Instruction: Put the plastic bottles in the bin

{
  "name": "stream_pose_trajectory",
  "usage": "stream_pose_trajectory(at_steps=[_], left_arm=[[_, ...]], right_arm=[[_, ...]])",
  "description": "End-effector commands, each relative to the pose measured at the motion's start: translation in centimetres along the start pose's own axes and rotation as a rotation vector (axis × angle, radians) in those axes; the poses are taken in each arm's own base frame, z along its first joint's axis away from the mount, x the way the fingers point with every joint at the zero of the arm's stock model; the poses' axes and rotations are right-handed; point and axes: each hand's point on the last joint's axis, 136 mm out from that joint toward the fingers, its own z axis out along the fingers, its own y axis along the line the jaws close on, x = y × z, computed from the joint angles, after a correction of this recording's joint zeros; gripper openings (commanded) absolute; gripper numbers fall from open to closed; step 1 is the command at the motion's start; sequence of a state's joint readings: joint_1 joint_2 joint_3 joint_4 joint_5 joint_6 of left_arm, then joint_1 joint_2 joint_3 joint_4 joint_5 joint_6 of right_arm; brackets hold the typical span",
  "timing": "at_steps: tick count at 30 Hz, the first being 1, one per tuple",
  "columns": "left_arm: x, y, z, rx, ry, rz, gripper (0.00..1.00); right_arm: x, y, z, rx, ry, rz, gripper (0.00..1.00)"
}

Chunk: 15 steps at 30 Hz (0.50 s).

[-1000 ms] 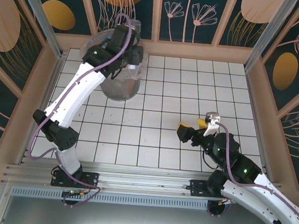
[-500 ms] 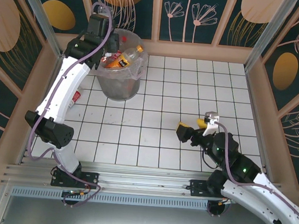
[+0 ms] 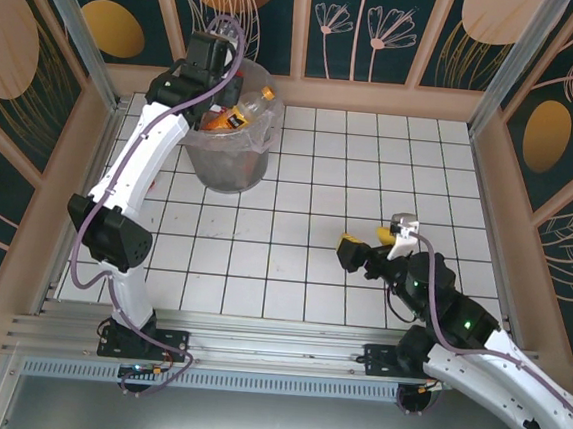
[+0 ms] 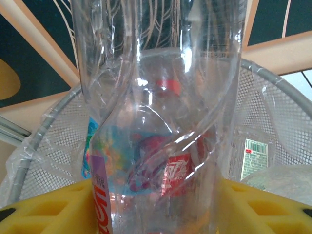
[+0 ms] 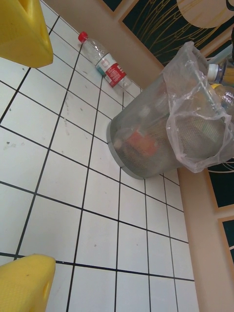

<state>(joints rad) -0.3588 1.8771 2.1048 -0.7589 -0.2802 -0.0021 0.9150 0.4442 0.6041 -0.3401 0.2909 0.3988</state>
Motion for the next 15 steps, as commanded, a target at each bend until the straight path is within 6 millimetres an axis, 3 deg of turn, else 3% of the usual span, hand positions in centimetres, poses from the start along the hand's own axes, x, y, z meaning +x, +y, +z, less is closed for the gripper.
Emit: stream_pose_trajectory(at_steps=[1, 7, 15], left_arm=[[0.6, -0.2, 0.4, 0.026, 0.008, 0.039, 0.59], [2.8, -1.1, 1.1, 0.07, 0.068, 0.064, 0.6], [4.5, 0.1, 1.6, -0.012, 0.104, 0.093, 0.62]], right_arm=[[-1.8, 0.4, -0.4, -0.007, -0.047, 0.002, 0.99], [-1.7, 0.4, -0.3, -0.009, -0.055, -0.007, 0.99], [-1.4, 0.4, -0.1, -0.009, -0.044, -0.013, 0.99]])
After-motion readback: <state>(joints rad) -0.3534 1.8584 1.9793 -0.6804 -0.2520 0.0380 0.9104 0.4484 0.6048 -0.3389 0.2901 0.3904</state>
